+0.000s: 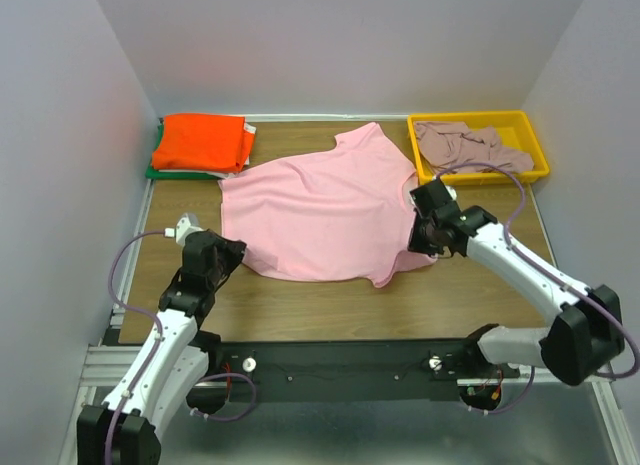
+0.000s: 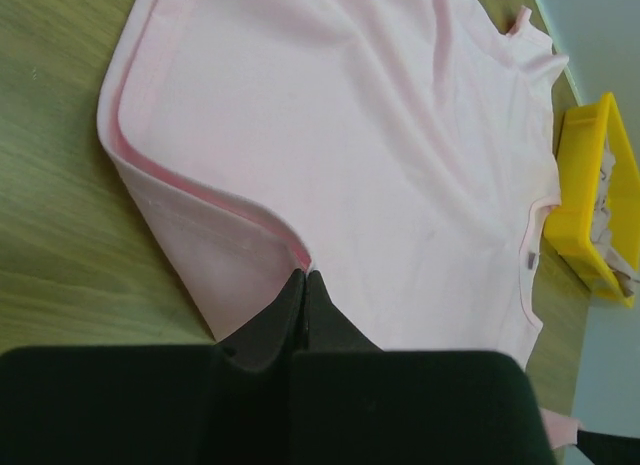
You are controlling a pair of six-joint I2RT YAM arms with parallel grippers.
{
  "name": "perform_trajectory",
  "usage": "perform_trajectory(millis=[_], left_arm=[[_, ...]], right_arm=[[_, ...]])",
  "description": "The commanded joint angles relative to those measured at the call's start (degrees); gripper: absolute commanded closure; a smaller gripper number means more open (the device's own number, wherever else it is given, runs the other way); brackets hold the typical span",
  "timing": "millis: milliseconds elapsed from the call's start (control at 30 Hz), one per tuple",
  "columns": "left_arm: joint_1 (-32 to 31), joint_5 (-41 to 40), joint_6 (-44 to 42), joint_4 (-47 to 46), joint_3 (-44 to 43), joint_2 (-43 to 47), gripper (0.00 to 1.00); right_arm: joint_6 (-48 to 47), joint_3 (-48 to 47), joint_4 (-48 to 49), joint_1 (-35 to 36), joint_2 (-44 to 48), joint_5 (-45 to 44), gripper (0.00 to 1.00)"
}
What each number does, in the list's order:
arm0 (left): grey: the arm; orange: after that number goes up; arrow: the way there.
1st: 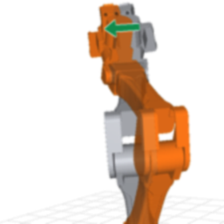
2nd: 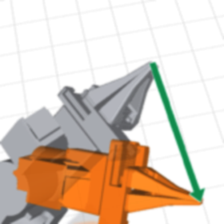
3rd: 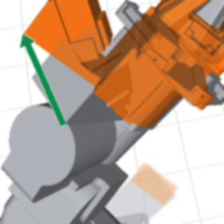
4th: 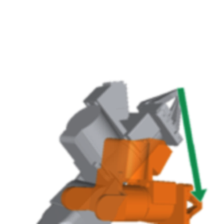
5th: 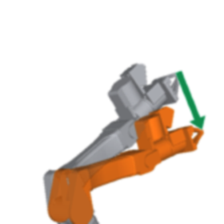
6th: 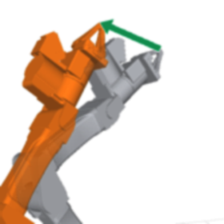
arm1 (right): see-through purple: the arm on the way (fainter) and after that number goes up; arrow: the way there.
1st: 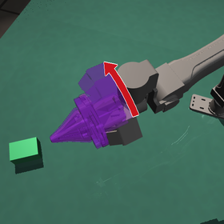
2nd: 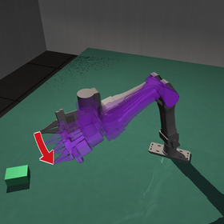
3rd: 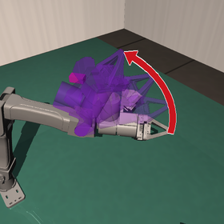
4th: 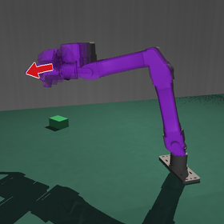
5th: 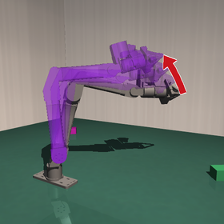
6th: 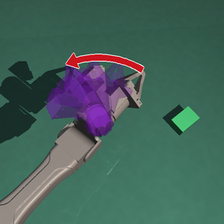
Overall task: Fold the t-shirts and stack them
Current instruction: Fold the tshirt
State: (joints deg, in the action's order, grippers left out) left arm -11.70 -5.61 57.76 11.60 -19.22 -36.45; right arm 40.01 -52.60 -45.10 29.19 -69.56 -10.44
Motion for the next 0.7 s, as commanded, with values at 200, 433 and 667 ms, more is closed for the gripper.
perform_trajectory(millis=[200,433,667], left_arm=[[2.0,0.9,-4.5,-11.2,-2.0,-9.0,1.0],[5.5,2.1,-4.7,-16.7,-0.6,-11.2,1.0],[10.7,4.8,-5.6,-20.1,0.1,-14.3,1.0]], right_arm=[[-8.3,-16.6,10.0,-1.4,-15.9,-5.4,1.0],[-11.6,-25.7,11.3,-2.8,-25.9,-5.6,1.0],[-14.1,-32.3,11.4,-4.1,-32.5,-6.1,1.0]])
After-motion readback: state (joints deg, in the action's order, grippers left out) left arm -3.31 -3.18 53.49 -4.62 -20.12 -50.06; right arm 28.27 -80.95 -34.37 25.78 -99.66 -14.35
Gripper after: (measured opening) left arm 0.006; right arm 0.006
